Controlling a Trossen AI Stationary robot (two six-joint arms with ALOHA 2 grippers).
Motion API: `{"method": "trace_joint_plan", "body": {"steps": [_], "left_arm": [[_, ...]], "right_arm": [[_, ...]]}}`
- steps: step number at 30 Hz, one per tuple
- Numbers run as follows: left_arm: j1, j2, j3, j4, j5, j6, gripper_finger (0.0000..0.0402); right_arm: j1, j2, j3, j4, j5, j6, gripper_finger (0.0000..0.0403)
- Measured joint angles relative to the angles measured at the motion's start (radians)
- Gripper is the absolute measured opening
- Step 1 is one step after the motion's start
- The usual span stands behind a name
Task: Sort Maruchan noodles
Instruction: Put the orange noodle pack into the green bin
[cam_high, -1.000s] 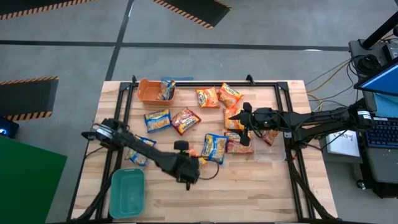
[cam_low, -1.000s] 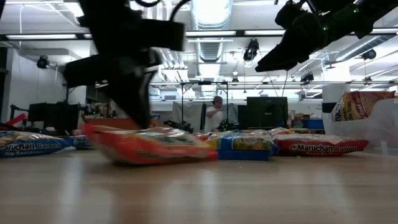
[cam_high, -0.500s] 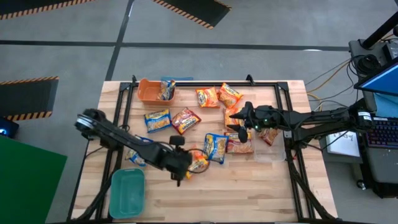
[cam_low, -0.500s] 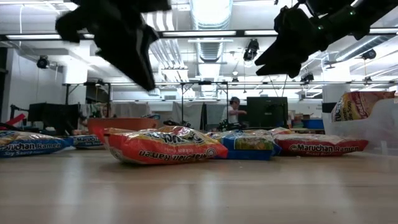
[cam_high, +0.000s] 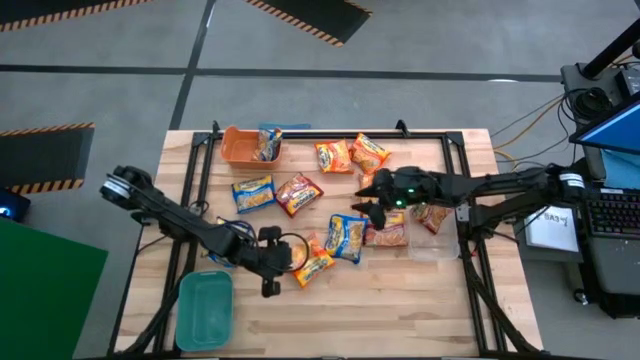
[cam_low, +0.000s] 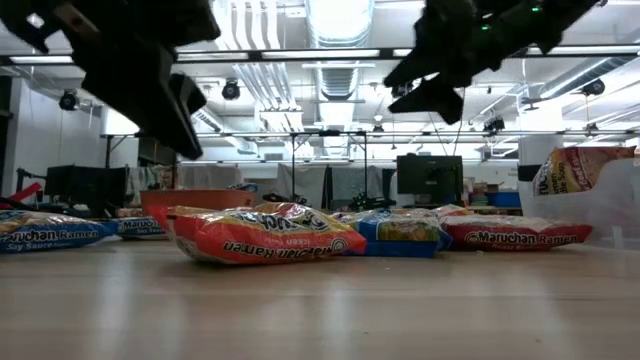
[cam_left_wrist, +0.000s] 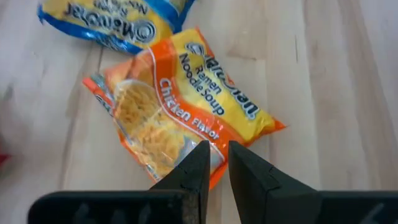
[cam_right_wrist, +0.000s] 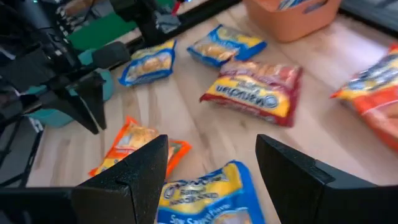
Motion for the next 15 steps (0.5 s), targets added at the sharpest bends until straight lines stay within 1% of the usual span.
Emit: {"method": "trace_joint_plan", "body": {"steps": [4,10,12,15], "left_arm": [[-0.003,0.028,-0.017,0.053,-0.001,0.003,0.004],[-0.015,0.054,-0.022,0.055,-0.005,0.006,0.004],[-0.022,0.062,-0.022,0.066,-0.008,0.007,0.004],[-0.03,0.076,-0.022,0.099,-0.013,0.011,0.004]], "right_arm": [[0.003,0.119,0.083,-0.054,-0.077,0.013,0.0231],[0.012,0.279,0.218,-0.136,-0.207,0.054,0.0231],[0.022,0.326,0.262,-0.174,-0.231,0.059,0.0231],[0.041,0.387,0.324,-0.238,-0.235,0.061,0.0231]]}}
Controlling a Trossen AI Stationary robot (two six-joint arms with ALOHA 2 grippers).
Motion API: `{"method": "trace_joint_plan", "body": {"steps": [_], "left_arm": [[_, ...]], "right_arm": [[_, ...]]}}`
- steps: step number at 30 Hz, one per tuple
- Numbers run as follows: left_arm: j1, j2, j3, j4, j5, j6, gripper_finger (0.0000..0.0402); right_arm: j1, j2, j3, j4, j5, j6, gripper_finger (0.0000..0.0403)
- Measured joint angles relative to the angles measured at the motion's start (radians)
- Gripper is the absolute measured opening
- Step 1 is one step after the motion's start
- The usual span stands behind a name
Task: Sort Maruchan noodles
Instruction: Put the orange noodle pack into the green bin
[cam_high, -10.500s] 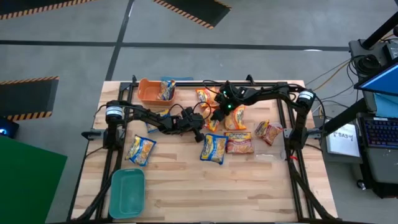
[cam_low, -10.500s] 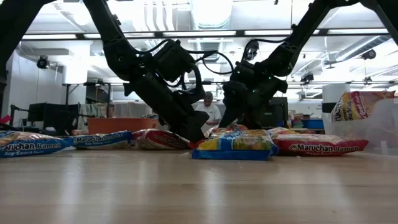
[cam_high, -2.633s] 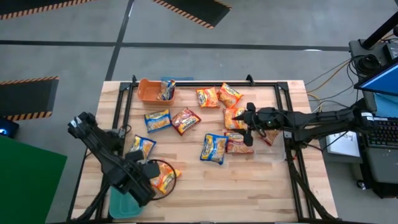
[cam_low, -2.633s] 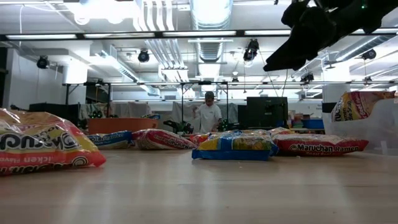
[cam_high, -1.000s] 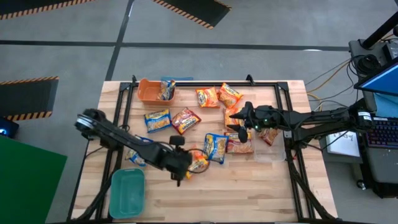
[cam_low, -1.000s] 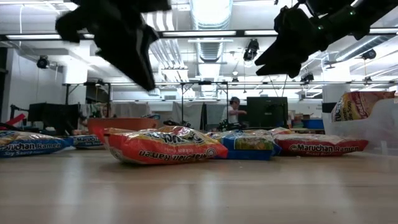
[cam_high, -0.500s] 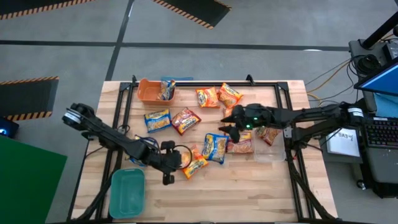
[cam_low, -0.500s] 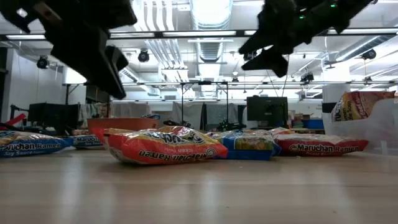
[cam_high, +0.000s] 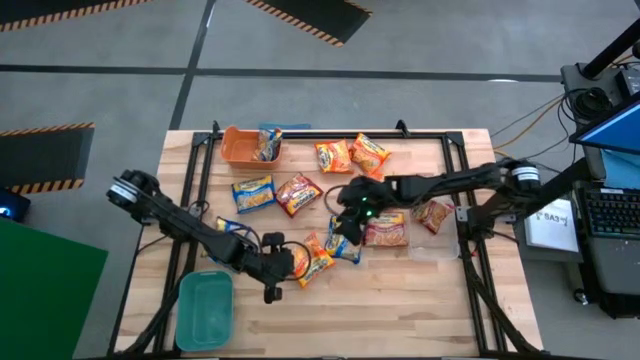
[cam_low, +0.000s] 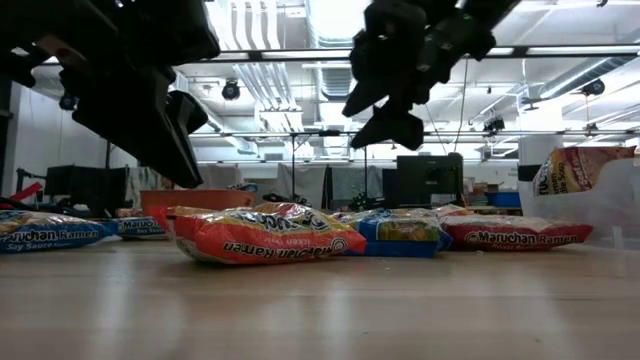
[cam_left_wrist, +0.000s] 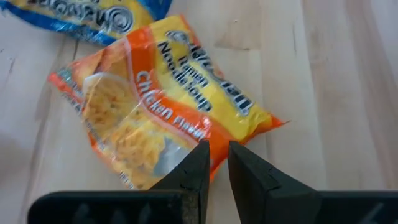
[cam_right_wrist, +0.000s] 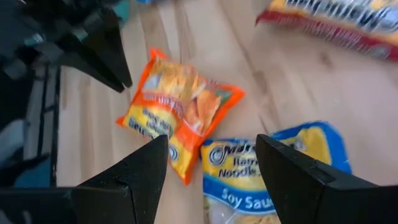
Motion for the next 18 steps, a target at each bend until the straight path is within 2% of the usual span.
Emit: {"method": "trace_joint_plan", "body": {"steps": [10,18], "left_arm": [[-0.015,0.087,-0.004,0.059,-0.024,-0.026,0.004],[-0.016,0.135,-0.004,0.064,-0.03,-0.069,0.004]], "right_arm": [[0.053,0.179,0.142,-0.05,0.0,0.003,0.0231],[0.06,0.238,0.175,-0.045,0.005,0.026,0.0237]]}}
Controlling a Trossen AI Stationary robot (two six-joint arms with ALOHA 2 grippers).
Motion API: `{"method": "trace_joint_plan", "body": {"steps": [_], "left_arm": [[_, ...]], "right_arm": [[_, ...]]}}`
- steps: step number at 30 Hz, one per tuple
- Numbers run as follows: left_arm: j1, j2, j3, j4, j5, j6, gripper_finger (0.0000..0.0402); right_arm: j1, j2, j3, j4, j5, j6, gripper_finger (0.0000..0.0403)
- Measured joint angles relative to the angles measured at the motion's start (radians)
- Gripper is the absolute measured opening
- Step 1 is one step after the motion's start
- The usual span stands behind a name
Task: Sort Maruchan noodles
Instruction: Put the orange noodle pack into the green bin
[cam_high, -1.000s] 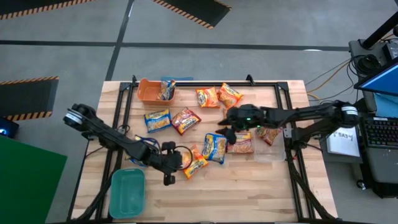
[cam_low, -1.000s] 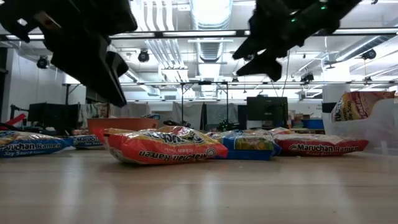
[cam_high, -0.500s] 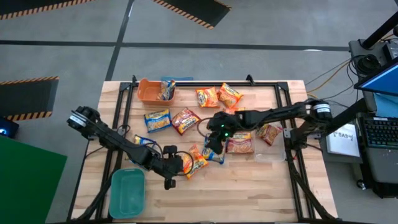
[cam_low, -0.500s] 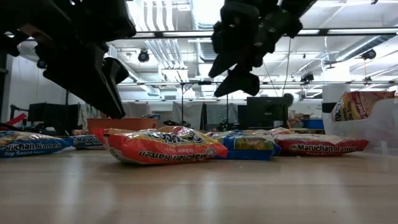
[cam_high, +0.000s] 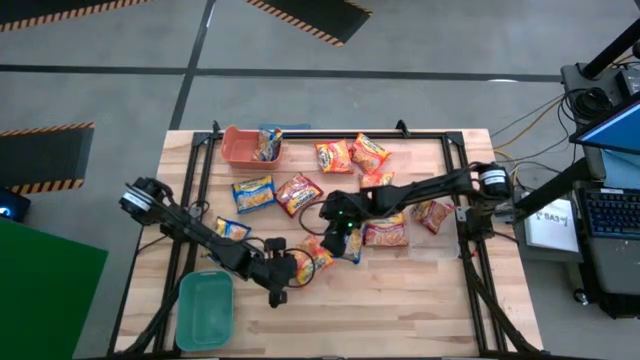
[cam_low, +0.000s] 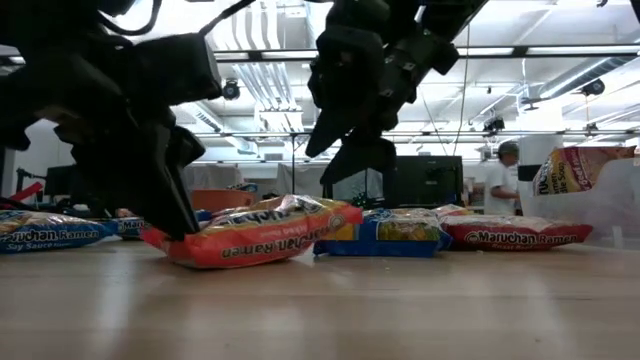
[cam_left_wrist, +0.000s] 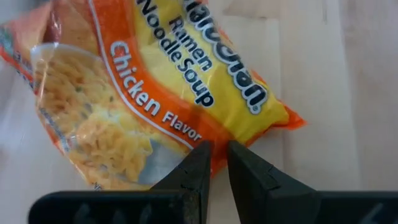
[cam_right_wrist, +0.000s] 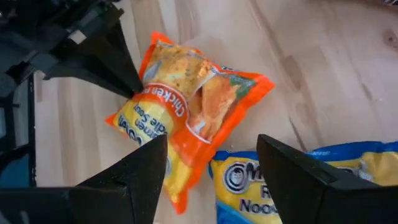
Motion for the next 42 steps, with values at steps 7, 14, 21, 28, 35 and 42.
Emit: {"method": "trace_joint_plan", "body": {"steps": [7,14,21,28,35,42], "left_arm": [[0.0,0.001,-0.04,0.021,-0.007,-0.064,0.004],[-0.002,0.0,-0.075,0.086,-0.009,-0.097,0.004],[-0.002,0.0,-0.084,0.1,-0.016,-0.098,0.004],[-0.002,0.001,-0.089,0.114,-0.033,-0.098,0.004],[-0.002,0.001,-0.1,0.135,-0.042,-0.109,0.004],[-0.002,0.002,-0.111,0.153,-0.045,-0.124,0.004]], "right_arm": [[0.004,0.015,-0.002,0.01,0.003,0.036,0.0289],[0.005,0.068,-0.002,0.1,0.003,0.075,0.0333],[0.007,0.101,0.01,0.138,-0.004,0.089,0.0335],[0.016,0.125,0.009,0.175,-0.006,0.096,0.0331],[0.028,0.149,0.01,0.222,-0.024,0.107,0.0329],[0.031,0.215,0.026,0.304,-0.077,0.137,0.0324]]}}
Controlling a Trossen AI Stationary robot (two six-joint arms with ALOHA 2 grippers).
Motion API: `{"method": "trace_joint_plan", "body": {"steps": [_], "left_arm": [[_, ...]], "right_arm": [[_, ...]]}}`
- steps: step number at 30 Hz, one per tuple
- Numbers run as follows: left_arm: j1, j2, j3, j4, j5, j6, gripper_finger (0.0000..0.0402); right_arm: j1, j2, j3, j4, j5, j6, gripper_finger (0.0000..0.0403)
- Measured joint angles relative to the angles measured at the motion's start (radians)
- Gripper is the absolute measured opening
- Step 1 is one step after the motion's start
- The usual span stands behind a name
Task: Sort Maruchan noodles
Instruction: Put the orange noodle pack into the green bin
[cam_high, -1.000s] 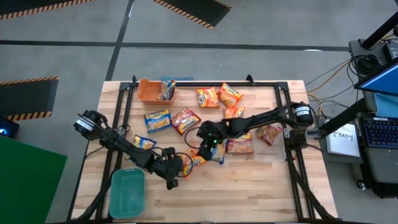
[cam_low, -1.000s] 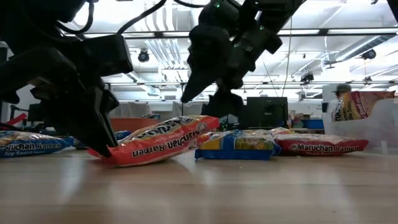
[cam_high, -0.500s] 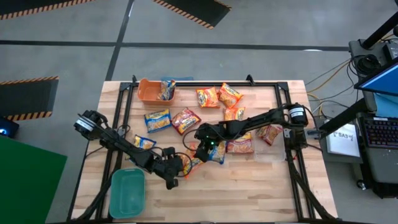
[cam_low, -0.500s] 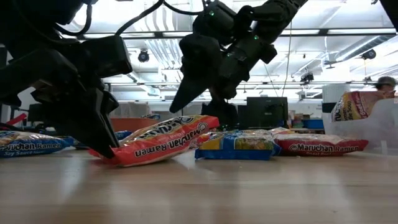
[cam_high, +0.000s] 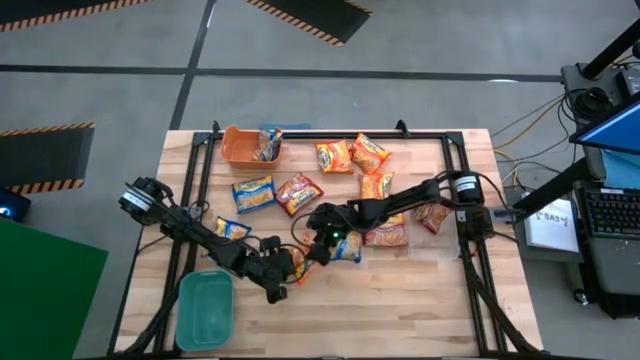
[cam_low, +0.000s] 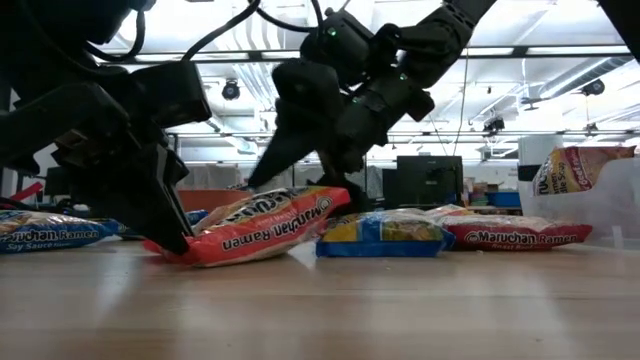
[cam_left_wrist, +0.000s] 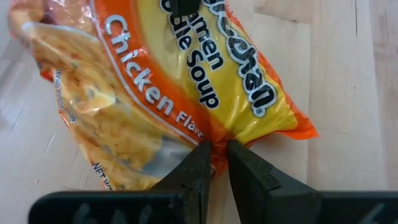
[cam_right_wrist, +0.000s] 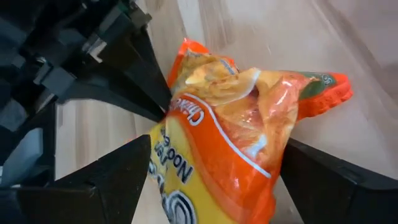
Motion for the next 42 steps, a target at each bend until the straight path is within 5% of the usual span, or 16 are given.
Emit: {"method": "trace_joint_plan", "body": {"steps": [8,23,42], "left_arm": [[0.0,0.001,0.0,0.005,0.0,0.0,0.004],[-0.007,-0.007,0.01,0.003,-0.024,0.01,0.004],[-0.02,-0.431,0.011,0.013,-0.049,0.338,0.0041]], "right_arm": [[0.0,0.027,0.047,-0.017,-0.008,-0.02,0.0279],[0.0,0.014,0.05,-0.025,-0.015,-0.086,0.0087],[0.022,-0.305,-0.086,-0.166,0.148,-0.449,0.0064]]}}
